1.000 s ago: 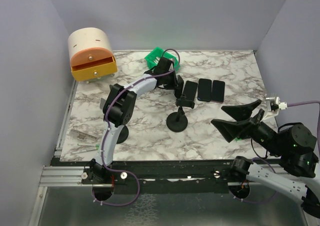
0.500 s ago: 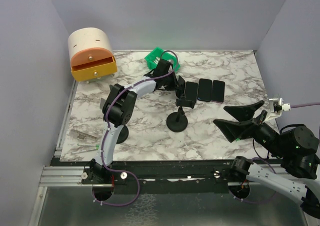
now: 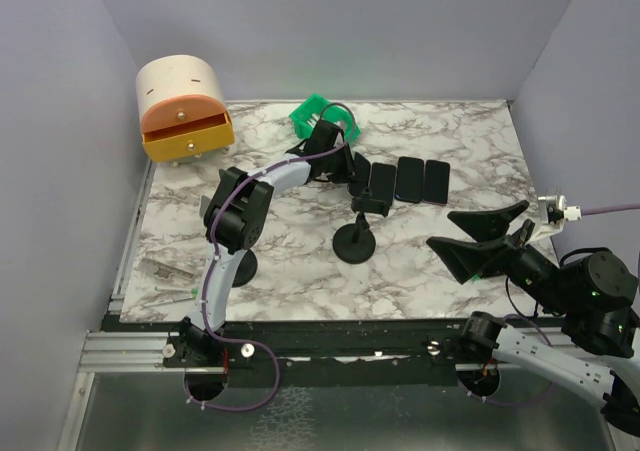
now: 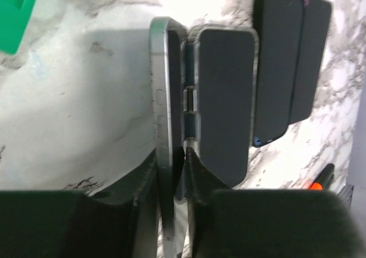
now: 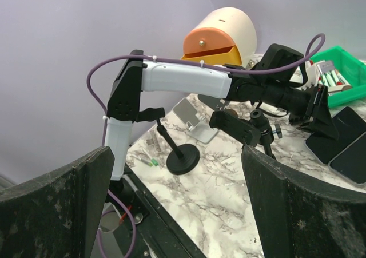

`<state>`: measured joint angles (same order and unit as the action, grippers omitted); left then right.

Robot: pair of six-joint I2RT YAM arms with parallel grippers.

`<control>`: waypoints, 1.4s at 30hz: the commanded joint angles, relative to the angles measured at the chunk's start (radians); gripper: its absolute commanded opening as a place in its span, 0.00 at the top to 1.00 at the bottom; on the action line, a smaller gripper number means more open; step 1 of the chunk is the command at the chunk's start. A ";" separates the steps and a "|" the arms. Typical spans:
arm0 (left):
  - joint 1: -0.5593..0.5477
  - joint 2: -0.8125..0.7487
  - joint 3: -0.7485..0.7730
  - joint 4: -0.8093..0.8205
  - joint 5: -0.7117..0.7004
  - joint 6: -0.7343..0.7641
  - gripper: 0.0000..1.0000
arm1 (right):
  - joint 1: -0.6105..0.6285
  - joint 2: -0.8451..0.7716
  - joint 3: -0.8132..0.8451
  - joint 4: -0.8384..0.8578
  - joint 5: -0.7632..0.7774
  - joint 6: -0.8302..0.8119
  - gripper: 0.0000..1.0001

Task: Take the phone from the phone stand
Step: Place the phone at the center of the board.

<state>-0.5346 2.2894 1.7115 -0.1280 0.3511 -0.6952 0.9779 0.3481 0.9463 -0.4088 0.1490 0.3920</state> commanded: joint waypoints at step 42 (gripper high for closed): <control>0.047 -0.107 -0.090 -0.128 -0.117 0.109 0.44 | 0.000 -0.009 0.008 -0.048 0.056 0.036 0.02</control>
<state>-0.5076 2.2288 1.6417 -0.1909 0.2745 -0.6071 0.9779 0.3481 0.9463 -0.4217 0.1761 0.4191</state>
